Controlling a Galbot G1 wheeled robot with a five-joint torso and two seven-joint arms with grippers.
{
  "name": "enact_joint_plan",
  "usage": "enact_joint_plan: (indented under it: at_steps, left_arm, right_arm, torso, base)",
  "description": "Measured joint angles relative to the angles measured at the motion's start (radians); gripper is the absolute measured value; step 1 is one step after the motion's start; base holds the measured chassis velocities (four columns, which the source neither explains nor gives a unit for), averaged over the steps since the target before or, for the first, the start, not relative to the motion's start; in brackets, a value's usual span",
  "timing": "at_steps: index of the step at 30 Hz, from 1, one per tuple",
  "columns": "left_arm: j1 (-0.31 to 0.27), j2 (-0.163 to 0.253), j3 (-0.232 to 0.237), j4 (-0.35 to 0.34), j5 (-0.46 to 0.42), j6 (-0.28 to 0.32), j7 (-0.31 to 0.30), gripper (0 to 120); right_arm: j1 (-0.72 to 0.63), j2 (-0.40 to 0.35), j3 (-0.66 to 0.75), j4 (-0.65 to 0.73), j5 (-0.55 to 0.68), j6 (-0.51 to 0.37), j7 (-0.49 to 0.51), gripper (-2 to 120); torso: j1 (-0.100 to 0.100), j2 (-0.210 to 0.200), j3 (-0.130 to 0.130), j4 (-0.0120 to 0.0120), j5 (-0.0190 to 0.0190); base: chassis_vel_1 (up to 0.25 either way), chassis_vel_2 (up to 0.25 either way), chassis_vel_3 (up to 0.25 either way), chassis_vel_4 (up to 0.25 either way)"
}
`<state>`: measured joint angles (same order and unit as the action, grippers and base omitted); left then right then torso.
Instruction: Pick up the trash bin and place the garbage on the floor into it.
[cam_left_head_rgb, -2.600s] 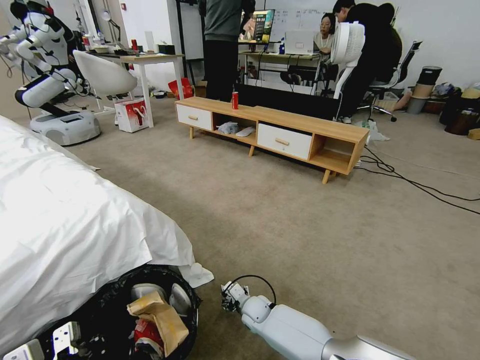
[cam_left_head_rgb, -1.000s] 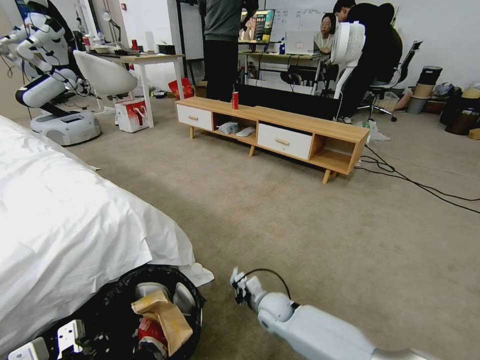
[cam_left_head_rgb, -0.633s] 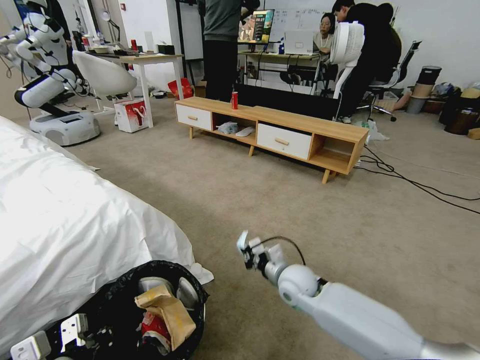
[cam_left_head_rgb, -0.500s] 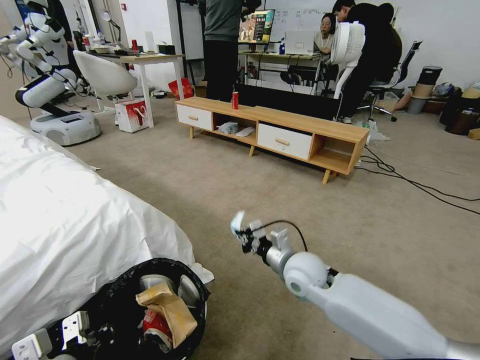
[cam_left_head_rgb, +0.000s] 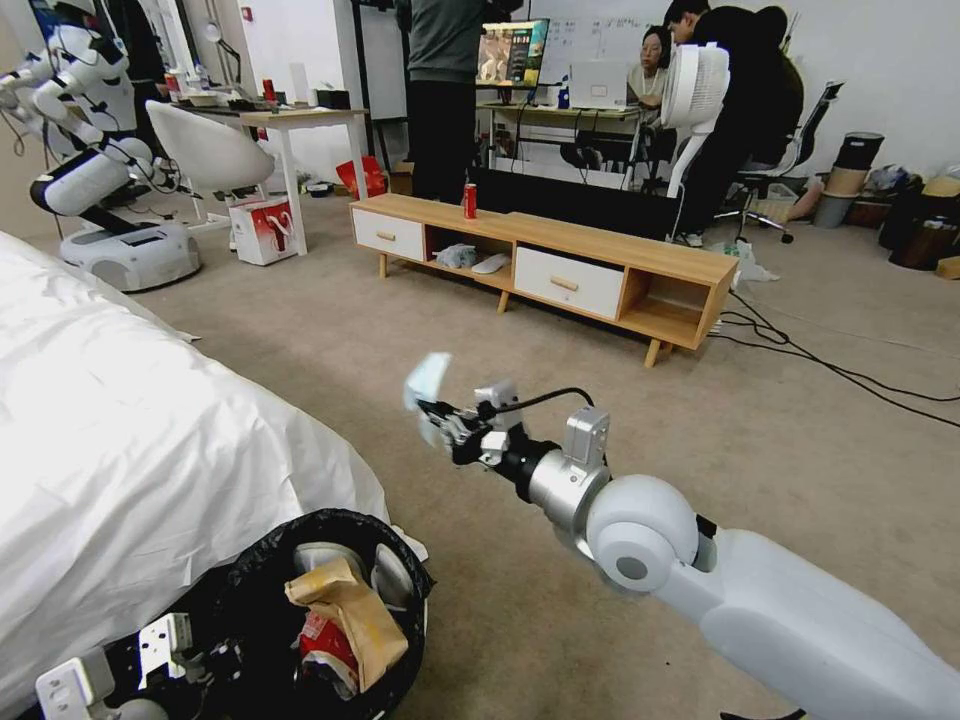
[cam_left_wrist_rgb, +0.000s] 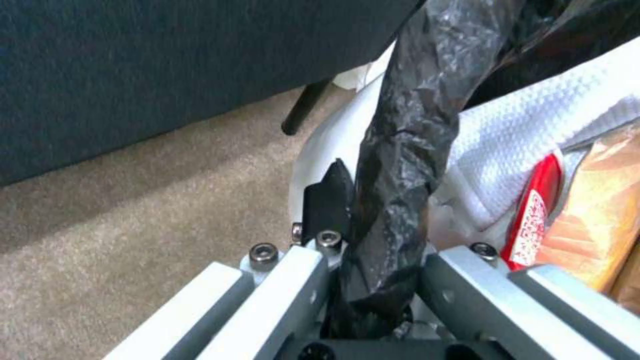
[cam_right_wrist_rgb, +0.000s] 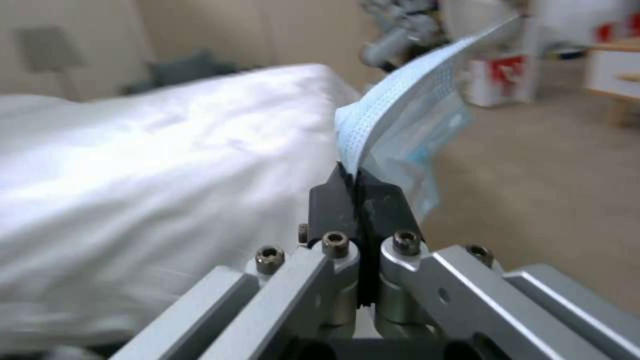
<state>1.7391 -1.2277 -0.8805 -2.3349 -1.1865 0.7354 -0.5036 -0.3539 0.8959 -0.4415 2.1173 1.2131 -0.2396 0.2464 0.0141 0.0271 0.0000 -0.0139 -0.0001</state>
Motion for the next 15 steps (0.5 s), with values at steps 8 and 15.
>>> enact_joint_plan:
  at_steps: [8,15]
  left_arm:
    - [-0.001,0.012,-0.002,-0.005,-0.001,0.0,0.0,0]
    - [-0.004,0.016,-0.002,-0.006,-0.001,0.0,0.0,0]
  right_arm:
    - [0.172,0.031,-0.232,0.033,0.085,-0.001,-0.021,0]
    - [0.232,0.056,-0.356,0.023,0.069,0.0,-0.037,0]
  torso:
    - [0.0,0.0,0.0,0.0001,-0.0001]
    - [0.0,0.0,0.0,0.0001,-0.0001]
  base:
    - [0.0,0.0,0.0,0.0]
    - [0.0,0.0,0.0,0.0]
